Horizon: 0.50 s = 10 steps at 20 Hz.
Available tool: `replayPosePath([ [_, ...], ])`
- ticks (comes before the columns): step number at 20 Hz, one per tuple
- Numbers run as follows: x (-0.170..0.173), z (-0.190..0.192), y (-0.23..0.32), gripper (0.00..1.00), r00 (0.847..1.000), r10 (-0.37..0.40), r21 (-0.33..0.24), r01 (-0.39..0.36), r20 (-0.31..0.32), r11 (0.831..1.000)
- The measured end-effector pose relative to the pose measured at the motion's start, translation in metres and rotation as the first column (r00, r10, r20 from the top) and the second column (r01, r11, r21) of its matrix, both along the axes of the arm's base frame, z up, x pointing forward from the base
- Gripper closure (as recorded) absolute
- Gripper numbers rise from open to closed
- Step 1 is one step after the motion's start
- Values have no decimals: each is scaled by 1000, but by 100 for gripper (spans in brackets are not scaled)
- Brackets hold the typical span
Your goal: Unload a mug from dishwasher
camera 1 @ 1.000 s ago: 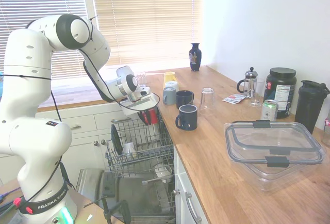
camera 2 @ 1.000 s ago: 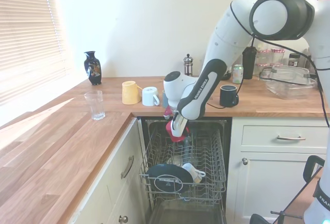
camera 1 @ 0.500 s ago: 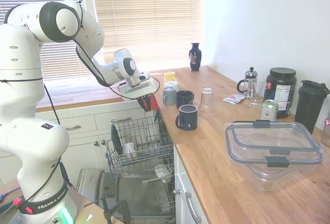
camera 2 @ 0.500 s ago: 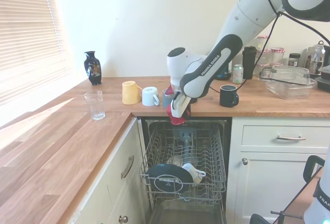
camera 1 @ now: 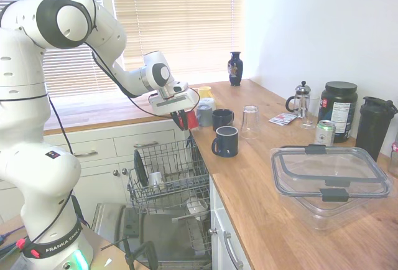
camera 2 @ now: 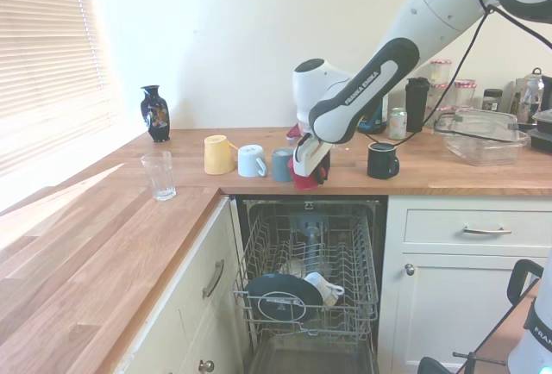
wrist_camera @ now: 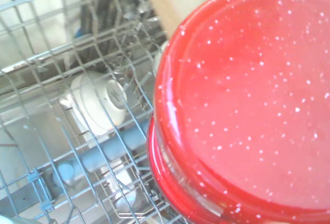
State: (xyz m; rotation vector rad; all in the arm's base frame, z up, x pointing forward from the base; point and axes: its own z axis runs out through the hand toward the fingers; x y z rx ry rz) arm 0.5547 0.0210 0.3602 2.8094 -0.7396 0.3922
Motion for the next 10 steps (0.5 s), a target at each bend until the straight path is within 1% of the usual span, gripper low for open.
replayPosePath([
  [5, -2, -5, -29, 100, 998, -57, 41, 57, 2, 998],
  [10, -7, -13, -56, 100, 993, -117, 76, 118, -10, 990],
])
